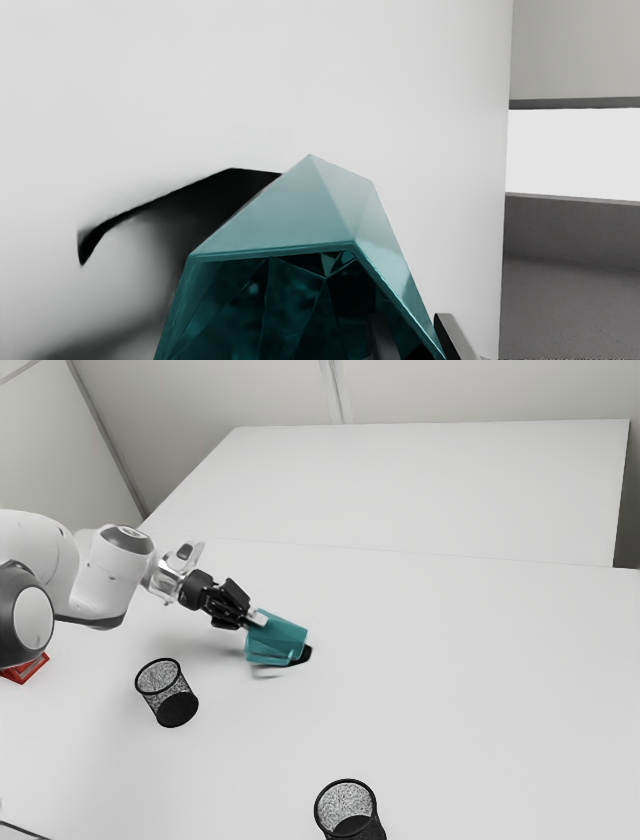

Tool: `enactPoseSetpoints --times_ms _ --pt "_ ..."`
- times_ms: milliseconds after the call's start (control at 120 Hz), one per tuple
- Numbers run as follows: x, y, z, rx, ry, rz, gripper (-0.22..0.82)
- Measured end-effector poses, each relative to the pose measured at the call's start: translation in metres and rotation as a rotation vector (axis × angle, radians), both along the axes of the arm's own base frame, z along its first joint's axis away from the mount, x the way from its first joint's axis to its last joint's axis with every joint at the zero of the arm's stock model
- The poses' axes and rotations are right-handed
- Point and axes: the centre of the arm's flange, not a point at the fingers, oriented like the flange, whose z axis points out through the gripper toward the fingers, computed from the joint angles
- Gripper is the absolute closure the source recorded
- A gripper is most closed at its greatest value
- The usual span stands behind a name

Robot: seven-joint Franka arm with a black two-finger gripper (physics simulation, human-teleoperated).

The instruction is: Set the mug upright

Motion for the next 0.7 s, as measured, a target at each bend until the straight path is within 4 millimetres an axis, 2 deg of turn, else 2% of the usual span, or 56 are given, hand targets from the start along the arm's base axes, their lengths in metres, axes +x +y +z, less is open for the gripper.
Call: enactPoseSetpoints --times_ms 158,292,467,600,700 --pt "0.001 0.0 0.014 0.015 -0.039 -0.021 0.74" --pt "0.001 -0.002 0.04 0.029 -0.089 -0.035 0.76" --pt "0.0 -0.014 0.091 0.155 -0.138 -0.128 0.78" --pt "0.017 -0.049 0.139 0.384 -0.177 -0.29 0.79" --pt "0.021 -0.073 0.162 0.597 -0.177 -0.392 0.79"
